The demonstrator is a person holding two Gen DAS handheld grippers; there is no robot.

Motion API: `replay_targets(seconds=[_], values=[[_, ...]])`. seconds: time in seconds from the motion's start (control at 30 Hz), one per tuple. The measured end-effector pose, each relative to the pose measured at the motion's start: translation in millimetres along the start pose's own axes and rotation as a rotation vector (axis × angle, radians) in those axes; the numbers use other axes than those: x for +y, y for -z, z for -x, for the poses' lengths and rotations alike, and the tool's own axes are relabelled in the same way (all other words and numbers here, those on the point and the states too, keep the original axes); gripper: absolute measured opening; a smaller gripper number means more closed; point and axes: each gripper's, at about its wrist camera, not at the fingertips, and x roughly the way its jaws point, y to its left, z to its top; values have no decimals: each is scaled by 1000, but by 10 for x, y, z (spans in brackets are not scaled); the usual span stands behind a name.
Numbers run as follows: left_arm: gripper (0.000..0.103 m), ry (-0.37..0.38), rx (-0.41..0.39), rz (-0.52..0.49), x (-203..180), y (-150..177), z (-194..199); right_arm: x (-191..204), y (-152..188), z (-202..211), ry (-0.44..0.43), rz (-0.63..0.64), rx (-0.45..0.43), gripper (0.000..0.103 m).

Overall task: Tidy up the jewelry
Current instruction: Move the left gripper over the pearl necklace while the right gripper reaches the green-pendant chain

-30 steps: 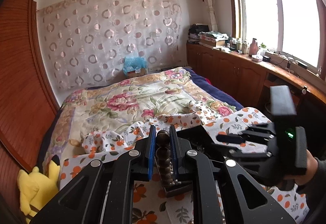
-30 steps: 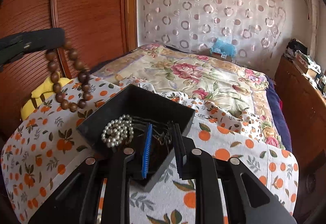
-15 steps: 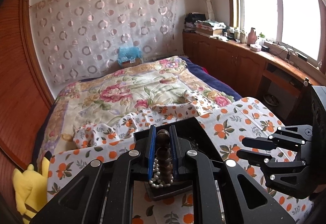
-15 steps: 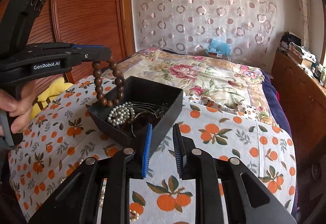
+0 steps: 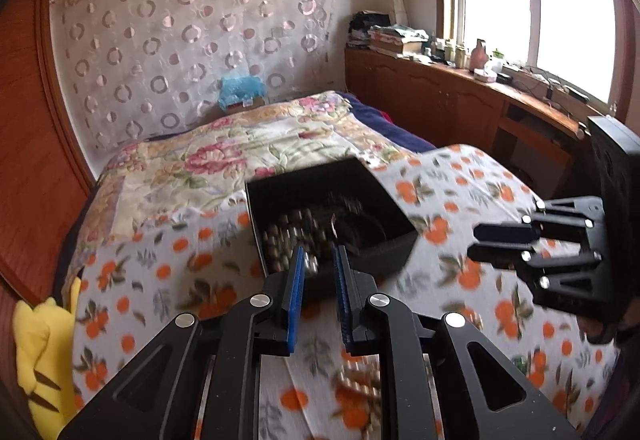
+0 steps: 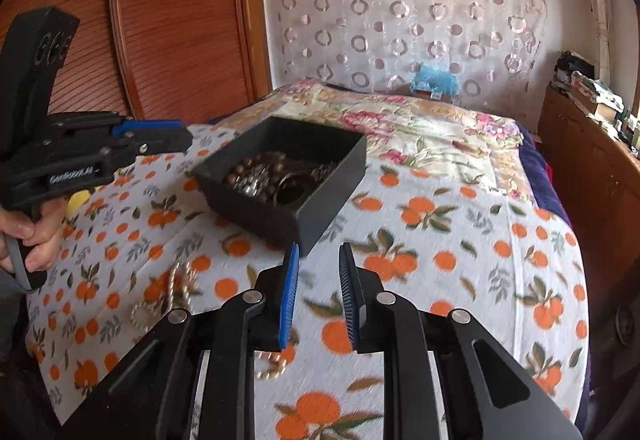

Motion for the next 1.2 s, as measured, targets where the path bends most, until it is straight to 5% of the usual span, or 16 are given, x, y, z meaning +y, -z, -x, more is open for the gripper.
replay_targets(seconds=[0.1,0.43,0.53,0.77,0.97,1.2], values=[[28,19,10,14,-20,167,58,64,117,47,-4,3,15,23],[29,77,76,10,-249,760,182,251,572,374,-34,13,72,23],[29,79,88,1,-296,845,202,309,700,411,-41,20,99,34],[29,91,114,0,-346,989,230,413,886,353,-66,36,165,34],[29,117,130,-15,-422,1042,251,440,913,325,-42,50,179,17],[29,111,142,-60,-511,1028,175,447,895,304,-15,43,175,17]])
